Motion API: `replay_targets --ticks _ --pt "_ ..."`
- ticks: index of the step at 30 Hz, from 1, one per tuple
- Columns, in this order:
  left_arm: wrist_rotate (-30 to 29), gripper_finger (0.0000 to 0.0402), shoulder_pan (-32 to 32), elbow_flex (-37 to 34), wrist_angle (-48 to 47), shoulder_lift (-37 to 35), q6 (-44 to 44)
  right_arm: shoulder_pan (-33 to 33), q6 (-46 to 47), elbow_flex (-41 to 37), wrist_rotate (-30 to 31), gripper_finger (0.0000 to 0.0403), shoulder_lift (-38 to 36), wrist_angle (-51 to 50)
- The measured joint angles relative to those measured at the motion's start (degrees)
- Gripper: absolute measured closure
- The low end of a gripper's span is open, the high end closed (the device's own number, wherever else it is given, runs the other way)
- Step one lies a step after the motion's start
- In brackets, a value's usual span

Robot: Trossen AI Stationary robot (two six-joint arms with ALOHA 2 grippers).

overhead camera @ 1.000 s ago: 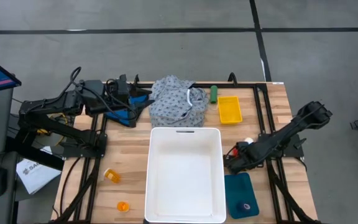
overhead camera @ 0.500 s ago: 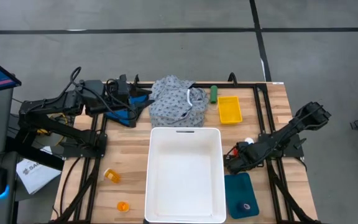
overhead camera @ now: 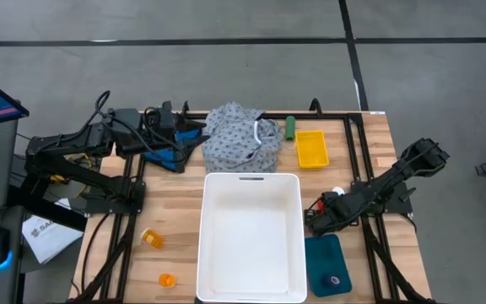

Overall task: Pick & place medical supplies in basket/bin
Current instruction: Put the red bandage into the blue bin

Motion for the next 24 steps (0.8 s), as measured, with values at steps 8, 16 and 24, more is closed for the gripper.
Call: replay_targets --ticks 8,16,24 --pt "0.0 0.0247 -0.01 0.0 0.0 0.0 -0.02 0.29 -2.1 0.01 -0.05 0.026 -2.12 1.09" --pt "0.01 0.0247 -0.02 0.0 0.0 0.0 -0.02 0.72 -3.0 1.36 0.1 0.0254 -6.93 -3.14" --pt "0.0 0.0247 0.0 0.0 0.0 0.02 -0.02 4.2 -3.92 4.56 0.09 0.0246 -13.82 -6.51"
